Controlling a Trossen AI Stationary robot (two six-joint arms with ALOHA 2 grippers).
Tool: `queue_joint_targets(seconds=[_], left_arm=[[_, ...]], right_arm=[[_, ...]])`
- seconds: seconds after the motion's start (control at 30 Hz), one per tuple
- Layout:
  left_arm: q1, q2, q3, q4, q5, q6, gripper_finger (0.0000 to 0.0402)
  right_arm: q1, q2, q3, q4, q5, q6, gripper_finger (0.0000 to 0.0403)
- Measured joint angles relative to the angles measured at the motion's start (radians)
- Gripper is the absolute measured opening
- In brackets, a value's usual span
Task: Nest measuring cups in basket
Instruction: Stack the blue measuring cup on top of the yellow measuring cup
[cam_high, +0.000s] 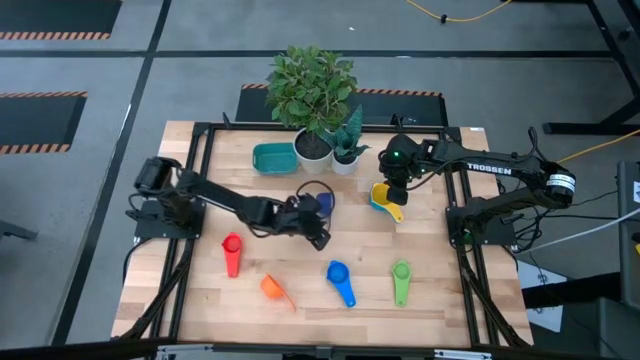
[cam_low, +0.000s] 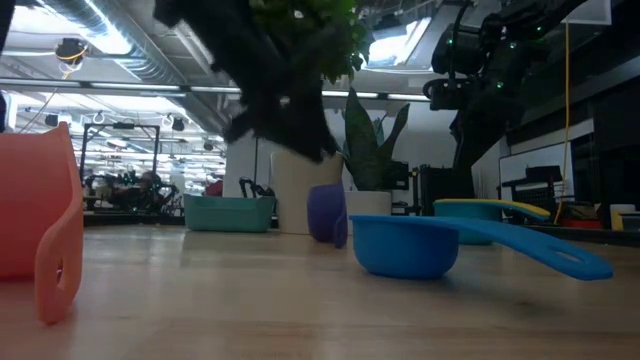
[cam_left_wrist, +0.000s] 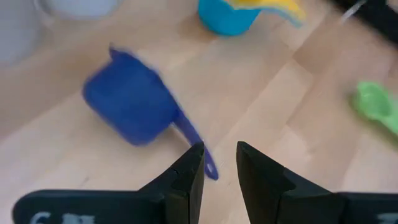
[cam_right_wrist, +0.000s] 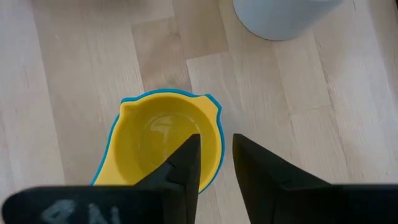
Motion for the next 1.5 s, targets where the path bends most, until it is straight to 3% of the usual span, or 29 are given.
queue_joint_targets(seconds=[0.93,1.5], left_arm=[[0.000,0.176,0.001,0.168,0.016,-0.059,0.0087],[0.001,0.232,-0.001,0.182,0.012,-0.060,0.0087]], right_arm=[[0.000,0.000,0.000,0.008,0.000,0.000,0.0098],[0.000,0.000,0.000,0.007,0.000,0.000,0.0098]])
